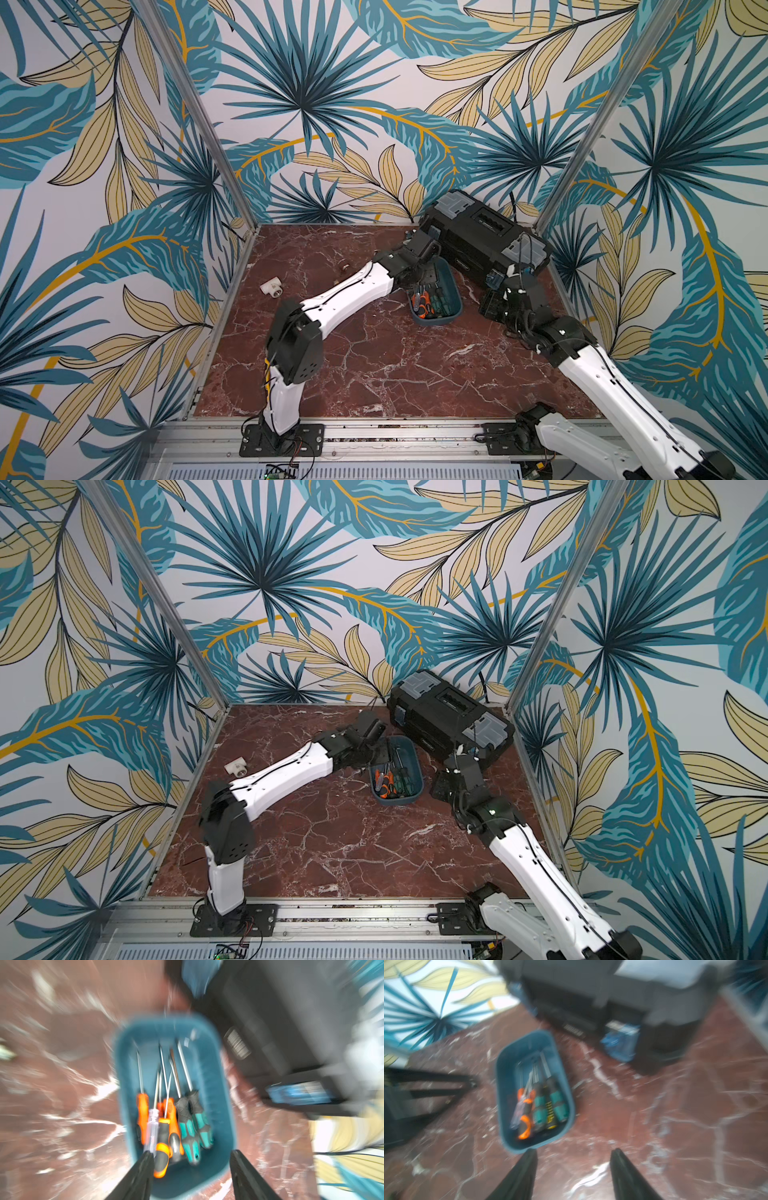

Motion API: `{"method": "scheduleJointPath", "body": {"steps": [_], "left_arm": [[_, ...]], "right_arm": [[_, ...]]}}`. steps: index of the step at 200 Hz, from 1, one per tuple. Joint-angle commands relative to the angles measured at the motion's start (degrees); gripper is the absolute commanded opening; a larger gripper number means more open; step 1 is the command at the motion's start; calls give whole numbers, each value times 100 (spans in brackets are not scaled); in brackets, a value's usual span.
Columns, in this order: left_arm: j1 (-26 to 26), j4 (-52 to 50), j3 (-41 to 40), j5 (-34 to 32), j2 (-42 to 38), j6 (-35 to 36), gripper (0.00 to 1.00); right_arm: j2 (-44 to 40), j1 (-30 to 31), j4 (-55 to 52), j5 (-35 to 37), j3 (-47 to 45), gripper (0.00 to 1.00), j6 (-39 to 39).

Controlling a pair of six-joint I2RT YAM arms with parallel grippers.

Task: Put the screwdriver on the desktop into the storage box
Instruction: Reset both arms

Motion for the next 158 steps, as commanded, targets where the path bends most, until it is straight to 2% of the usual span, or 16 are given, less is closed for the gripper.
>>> {"method": "scheduleJointPath", "body": {"steps": [1, 12, 43, 58, 74, 81, 90, 105, 114, 118, 143, 158], "left_arm": [[41, 939, -1468, -1450, -1246, 219, 68], [109, 1350, -2336, -2113, -1801, 160, 68], [485, 1809, -4193, -3615, -2939, 550, 82], [633, 2576, -4974, -4434, -3349, 1642, 86], [842, 3653, -5695, -4949, -3681, 3073, 98], [1034, 4083, -5957, -4761, -3789, 3742, 99], [1348, 4409, -6228, -4167, -3881, 4328, 100], [1886, 4888, -6632, -3544, -3839, 4694, 100], [2206, 5794, -7088, -3256, -3707, 4915, 100], [2253, 6071, -7213, -2916, -3655, 5278, 100], [2768, 8019, -7930, -2156, -2991, 5481, 100], [2914, 8368, -7863, -1707, -2696, 5709, 100]], "right_arm": [[-641, -14, 87, 1743, -730, 72, 62], [-933, -16, 455, 2073, -1103, 76, -219], [-1110, -23, 1875, 2418, -1913, 82, -1565], [-837, -22, 2560, 2665, -2119, 84, -2125], [-474, -78, 3250, 2989, -2346, 90, -2518], [-309, -147, 3638, 2960, -2495, 91, -2669], [-91, -266, 4150, 2901, -2698, 92, -2806], [256, -498, 4947, 2601, -3006, 92, -2891], [527, -716, 5511, 2386, -3194, 92, -2873], [597, -777, 5641, 2321, -3230, 92, -2860], [1144, -1259, 6517, 1746, -3384, 93, -2847], [1420, -1436, 6965, 1406, -3367, 93, -2894]]}}
